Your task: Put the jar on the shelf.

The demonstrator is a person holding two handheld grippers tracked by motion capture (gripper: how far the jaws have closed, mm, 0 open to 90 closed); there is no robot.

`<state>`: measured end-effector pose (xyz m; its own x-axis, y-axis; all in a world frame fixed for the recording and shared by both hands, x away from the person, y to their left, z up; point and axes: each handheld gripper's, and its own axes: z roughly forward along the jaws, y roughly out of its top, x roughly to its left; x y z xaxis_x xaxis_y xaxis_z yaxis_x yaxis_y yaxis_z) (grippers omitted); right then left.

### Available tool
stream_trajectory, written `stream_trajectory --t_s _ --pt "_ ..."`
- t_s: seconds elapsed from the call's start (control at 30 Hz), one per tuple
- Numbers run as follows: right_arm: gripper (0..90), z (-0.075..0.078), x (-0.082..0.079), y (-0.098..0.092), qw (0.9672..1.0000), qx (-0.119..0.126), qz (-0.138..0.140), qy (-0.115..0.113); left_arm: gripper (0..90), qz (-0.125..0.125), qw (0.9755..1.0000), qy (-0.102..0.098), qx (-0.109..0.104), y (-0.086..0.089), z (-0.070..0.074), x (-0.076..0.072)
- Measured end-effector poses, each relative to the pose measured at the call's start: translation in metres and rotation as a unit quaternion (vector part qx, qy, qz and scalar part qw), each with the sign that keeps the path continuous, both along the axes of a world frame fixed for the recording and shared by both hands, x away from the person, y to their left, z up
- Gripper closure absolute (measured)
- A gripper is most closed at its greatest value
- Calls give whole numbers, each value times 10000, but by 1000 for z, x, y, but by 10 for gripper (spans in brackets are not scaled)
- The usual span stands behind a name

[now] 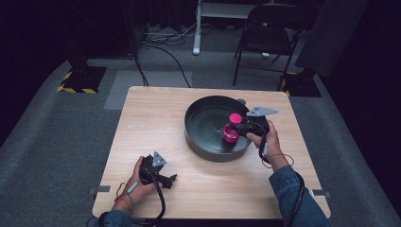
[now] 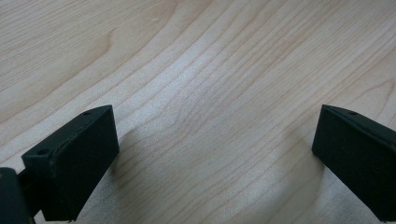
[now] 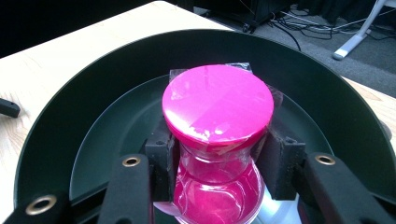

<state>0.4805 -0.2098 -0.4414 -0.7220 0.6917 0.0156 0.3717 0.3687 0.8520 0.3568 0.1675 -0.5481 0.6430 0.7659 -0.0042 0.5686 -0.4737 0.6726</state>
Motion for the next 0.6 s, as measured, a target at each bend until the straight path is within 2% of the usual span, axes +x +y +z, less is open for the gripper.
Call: stream_trajectory --t_s 0.6 --pt "538 -16 1 -3 10000 66 -40 51 0 1 10000 0 0 0 0 0"
